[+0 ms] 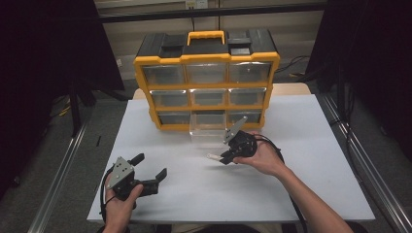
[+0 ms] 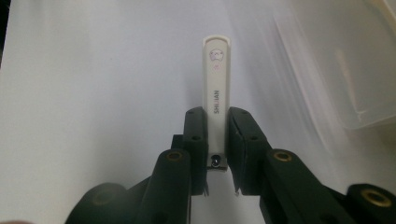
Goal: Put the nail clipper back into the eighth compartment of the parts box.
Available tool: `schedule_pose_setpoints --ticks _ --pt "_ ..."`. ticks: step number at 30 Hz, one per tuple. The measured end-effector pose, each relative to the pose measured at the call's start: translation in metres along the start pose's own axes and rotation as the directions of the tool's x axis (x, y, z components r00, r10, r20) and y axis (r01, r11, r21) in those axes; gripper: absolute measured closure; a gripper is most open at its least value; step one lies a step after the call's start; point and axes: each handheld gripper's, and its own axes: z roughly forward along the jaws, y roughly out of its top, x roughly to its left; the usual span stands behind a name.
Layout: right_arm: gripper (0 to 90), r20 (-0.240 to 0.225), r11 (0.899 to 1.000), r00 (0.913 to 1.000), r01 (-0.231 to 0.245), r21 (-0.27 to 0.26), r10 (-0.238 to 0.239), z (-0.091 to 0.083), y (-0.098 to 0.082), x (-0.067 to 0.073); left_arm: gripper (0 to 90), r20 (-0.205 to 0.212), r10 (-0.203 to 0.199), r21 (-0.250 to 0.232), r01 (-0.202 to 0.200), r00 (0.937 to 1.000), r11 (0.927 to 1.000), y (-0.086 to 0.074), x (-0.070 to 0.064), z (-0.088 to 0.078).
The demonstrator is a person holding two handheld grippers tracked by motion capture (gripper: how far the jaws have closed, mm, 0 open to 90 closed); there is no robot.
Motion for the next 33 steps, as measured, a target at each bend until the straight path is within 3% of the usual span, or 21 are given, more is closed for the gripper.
schedule_pose_setpoints --ticks 14,20,25,33 --pt "77.8 -0.018 0.996 0.9998 0.0 -0.092 -0.002 -0.01 -0.002 0.005 3.9 0.005 -0.006 -0.008 0.006 1.0 1.0 0.001 0.001 0.0" --pt "77.9 0.006 0.994 0.9998 0.017 -0.105 -0.017 -0.012 0.0 0.01 3.9 0.006 -0.003 -0.005 0.004 1.0 1.0 0.002 0.001 0.001" --pt "77.8 -0.002 0.989 0.9998 0.021 -0.147 -0.021 -0.018 0.001 0.011 3.9 0.02 -0.013 -0.009 0.013 0.9997 0.9999 0.001 0.002 0.003" --pt "77.8 -0.005 0.986 0.9998 0.02 -0.168 -0.021 -0.024 0.003 0.013 3.9 0.014 -0.006 -0.007 0.006 0.9999 1.0 0.0 0.001 0.002"
